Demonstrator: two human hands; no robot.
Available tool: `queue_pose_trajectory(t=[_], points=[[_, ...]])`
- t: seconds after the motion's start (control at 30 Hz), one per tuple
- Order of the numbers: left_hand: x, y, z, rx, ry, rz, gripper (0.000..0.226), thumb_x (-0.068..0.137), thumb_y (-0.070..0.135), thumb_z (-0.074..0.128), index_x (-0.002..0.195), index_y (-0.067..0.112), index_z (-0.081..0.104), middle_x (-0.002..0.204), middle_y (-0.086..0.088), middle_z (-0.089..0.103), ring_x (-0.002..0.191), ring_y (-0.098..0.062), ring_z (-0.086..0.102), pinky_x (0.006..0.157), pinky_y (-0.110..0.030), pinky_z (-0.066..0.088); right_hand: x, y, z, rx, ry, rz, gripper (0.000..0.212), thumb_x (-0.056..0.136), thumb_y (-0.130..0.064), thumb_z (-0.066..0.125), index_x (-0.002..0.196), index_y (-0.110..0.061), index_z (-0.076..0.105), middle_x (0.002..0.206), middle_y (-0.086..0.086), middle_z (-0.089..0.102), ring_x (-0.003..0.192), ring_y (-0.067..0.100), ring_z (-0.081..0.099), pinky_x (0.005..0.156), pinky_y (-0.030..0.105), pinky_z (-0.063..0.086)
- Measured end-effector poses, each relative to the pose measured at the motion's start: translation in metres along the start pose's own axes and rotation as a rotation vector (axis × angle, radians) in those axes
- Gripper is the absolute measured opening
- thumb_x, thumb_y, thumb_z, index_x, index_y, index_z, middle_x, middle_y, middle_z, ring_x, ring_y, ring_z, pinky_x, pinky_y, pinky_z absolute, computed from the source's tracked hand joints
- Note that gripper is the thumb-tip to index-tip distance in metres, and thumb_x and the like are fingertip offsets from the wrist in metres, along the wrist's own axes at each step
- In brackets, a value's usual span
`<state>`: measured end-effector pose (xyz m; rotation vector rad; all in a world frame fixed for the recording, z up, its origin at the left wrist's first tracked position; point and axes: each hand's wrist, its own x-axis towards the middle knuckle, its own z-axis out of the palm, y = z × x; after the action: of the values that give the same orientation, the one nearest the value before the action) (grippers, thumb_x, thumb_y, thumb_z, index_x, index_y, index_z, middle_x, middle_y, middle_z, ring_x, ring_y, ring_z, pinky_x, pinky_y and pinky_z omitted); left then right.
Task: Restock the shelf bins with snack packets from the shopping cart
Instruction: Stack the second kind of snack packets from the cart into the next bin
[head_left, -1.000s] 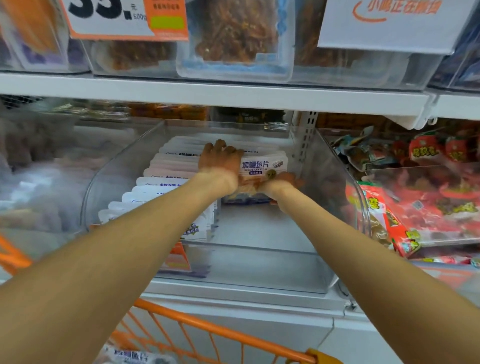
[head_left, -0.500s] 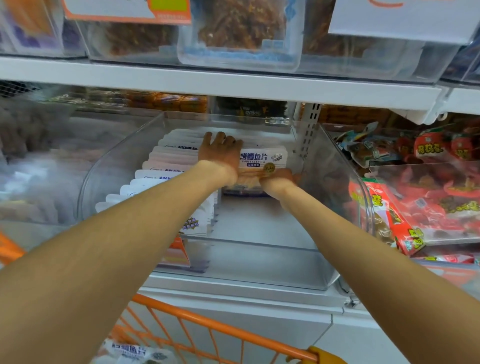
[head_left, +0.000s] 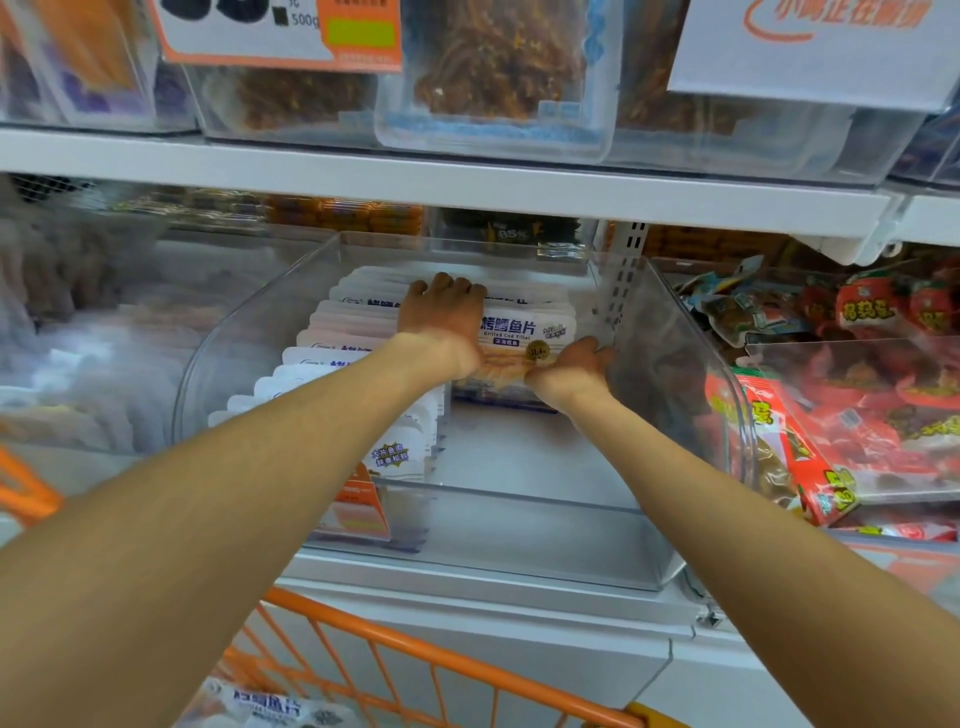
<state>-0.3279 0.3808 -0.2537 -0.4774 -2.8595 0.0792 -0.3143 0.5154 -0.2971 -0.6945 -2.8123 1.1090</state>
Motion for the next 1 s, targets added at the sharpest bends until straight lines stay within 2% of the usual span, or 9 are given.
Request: queue_pose_trajectory(t=[0.37, 0.5, 0.6, 0.63, 0.7, 0.73, 0.77, 0.87, 1.0], points=[[-0.015, 0.004, -0.026, -0.041, -0.022, -0.014, 0.068, 0.084, 0.028, 0.064, 0.143, 0.016, 0.034, 0.143, -0.007, 0.041, 0.134, -0.026, 0.034, 0.108, -0.039, 0.031, -0.032, -0.011, -0.028, -0.053, 0.003, -0.045, 0.078, 0.093, -0.026, 0.057, 0.147, 0.001, 0.007, 0.153, 0.019, 0.007, 0.136, 0.036, 0.032, 0.103, 0.035, 0.037], [-0.041, -0.001, -0.038, -0.088, 0.054, -0.011, 0.058, 0.085, 0.026, 0.061, 0.138, 0.014, 0.042, 0.135, -0.01, 0.048, 0.126, -0.028, 0.041, 0.098, -0.038, 0.039, -0.055, -0.012, -0.043, -0.031, -0.021, -0.165, 0.071, 0.092, -0.024, 0.06, 0.143, 0.0, 0.016, 0.145, 0.019, 0.019, 0.13, 0.034, 0.035, 0.103, 0.033, 0.036], [-0.072, -0.002, -0.054, -0.269, 0.085, -0.028, 0.054, 0.084, 0.025, 0.063, 0.135, 0.016, 0.047, 0.131, -0.009, 0.053, 0.123, -0.029, 0.044, 0.091, -0.038, 0.043, -0.082, -0.011, -0.057, 0.02, -0.033, -0.248, 0.063, 0.089, -0.023, 0.063, 0.138, -0.003, 0.029, 0.14, 0.016, 0.03, 0.126, 0.032, 0.038, 0.099, 0.032, 0.037], [-0.086, -0.002, -0.06, -0.351, 0.096, -0.031, 0.05, 0.085, 0.025, 0.062, 0.133, 0.017, 0.05, 0.128, -0.006, 0.056, 0.122, -0.027, 0.045, 0.09, -0.037, 0.045, -0.095, -0.008, -0.063, 0.056, -0.05, -0.269, 0.056, 0.088, -0.023, 0.065, 0.132, -0.004, 0.037, 0.132, 0.015, 0.041, 0.119, 0.028, 0.047, 0.092, 0.031, 0.041], [-0.116, -0.004, -0.066, -0.518, 0.145, -0.058, 0.034, 0.086, 0.024, 0.062, 0.12, 0.023, 0.058, 0.108, 0.006, 0.062, 0.105, -0.02, 0.053, 0.082, -0.032, 0.046, -0.121, -0.002, -0.074, 0.176, -0.136, -0.329, 0.031, 0.086, -0.022, 0.068, 0.111, -0.01, 0.054, 0.095, 0.002, 0.06, 0.08, 0.01, 0.063, 0.066, 0.021, 0.048], [-0.133, -0.004, -0.068, -0.579, 0.159, -0.085, 0.025, 0.086, 0.025, 0.061, 0.111, 0.027, 0.06, 0.096, 0.013, 0.061, 0.093, -0.015, 0.055, 0.075, -0.029, 0.044, -0.134, 0.002, -0.079, 0.199, -0.187, -0.365, 0.017, 0.086, -0.019, 0.068, 0.099, -0.013, 0.059, 0.077, -0.002, 0.061, 0.06, 0.003, 0.06, 0.053, 0.017, 0.045], [-0.152, -0.003, -0.071, -0.619, 0.159, -0.113, 0.018, 0.086, 0.026, 0.061, 0.102, 0.032, 0.06, 0.086, 0.017, 0.059, 0.084, -0.013, 0.055, 0.071, -0.027, 0.042, -0.149, 0.008, -0.085, 0.19, -0.232, -0.402, 0.006, 0.087, -0.016, 0.067, 0.09, -0.014, 0.062, 0.068, -0.002, 0.06, 0.049, 0.001, 0.057, 0.046, 0.016, 0.043], [-0.197, -0.006, -0.069, -0.672, 0.132, -0.164, 0.007, 0.083, 0.027, 0.063, 0.083, 0.033, 0.058, 0.07, 0.013, 0.06, 0.07, -0.01, 0.057, 0.064, -0.026, 0.039, -0.187, 0.021, -0.095, 0.19, -0.33, -0.532, 0.01, 0.088, -0.011, 0.065, 0.079, -0.016, 0.067, 0.058, -0.003, 0.059, 0.049, 0.007, 0.055, 0.045, 0.019, 0.041], [-0.242, -0.02, -0.059, -0.69, -0.001, -0.152, 0.015, 0.084, 0.029, 0.066, 0.072, 0.033, 0.059, 0.061, 0.009, 0.058, 0.06, 0.0, 0.054, 0.057, -0.023, 0.037, -0.236, 0.028, -0.094, 0.228, -0.514, -0.604, 0.002, 0.086, -0.009, 0.068, 0.087, -0.011, 0.067, 0.056, -0.003, 0.06, 0.05, 0.012, 0.057, 0.048, 0.023, 0.048]])
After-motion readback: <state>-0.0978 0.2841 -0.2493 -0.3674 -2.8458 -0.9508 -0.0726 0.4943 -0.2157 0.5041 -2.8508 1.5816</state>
